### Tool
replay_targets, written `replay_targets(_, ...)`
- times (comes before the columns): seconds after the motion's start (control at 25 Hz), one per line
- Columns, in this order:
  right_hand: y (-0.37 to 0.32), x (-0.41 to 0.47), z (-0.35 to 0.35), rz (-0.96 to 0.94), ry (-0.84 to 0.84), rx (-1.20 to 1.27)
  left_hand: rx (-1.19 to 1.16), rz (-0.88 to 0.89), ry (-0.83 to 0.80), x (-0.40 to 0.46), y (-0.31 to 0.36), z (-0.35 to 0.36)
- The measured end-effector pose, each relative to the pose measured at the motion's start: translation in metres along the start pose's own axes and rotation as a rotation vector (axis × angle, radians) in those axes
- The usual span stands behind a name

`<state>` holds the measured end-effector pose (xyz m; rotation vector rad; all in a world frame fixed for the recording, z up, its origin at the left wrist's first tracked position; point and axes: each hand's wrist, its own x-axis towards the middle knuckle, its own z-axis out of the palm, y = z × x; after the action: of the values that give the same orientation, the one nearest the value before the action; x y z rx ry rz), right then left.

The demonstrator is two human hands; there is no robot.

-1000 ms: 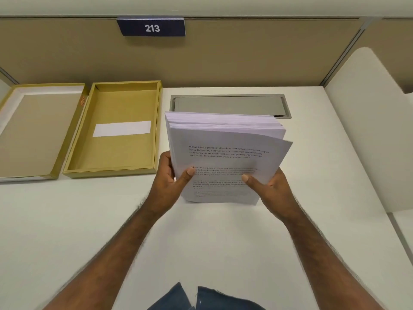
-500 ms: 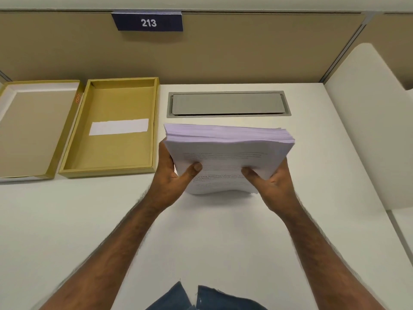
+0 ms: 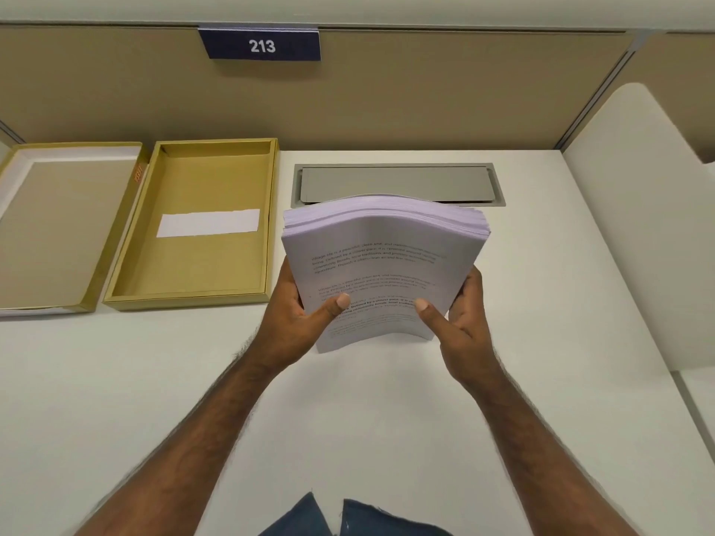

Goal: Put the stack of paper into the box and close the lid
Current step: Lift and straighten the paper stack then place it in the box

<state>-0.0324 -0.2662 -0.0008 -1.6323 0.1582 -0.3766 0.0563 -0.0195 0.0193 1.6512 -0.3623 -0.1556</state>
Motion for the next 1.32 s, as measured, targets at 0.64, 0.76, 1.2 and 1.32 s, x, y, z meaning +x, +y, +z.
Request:
replay_targets(0.64,-0.009,-0.003,-0.014,-0.043,-0.006,-0.141,0.084,-0.009,0.000,0.004,-0.002,0.003)
replay_targets(0.76,0.003,-0.011,-0.014,0.015,-0.052,-0.211,0.111,-0.092,-0.069,-0.010,-0.026,0.011)
replay_targets(1.2,0.027,-0.014,-0.025,0.054,-0.059,-0.326,0.161,-0.116,-0.028,-0.016,-0.051,0.014)
replay_targets(1.32,0.053,-0.024,-0.027,0.124,-0.162,-0.420,0.217,-0.173,-0.087,-0.027,-0.071,0.021)
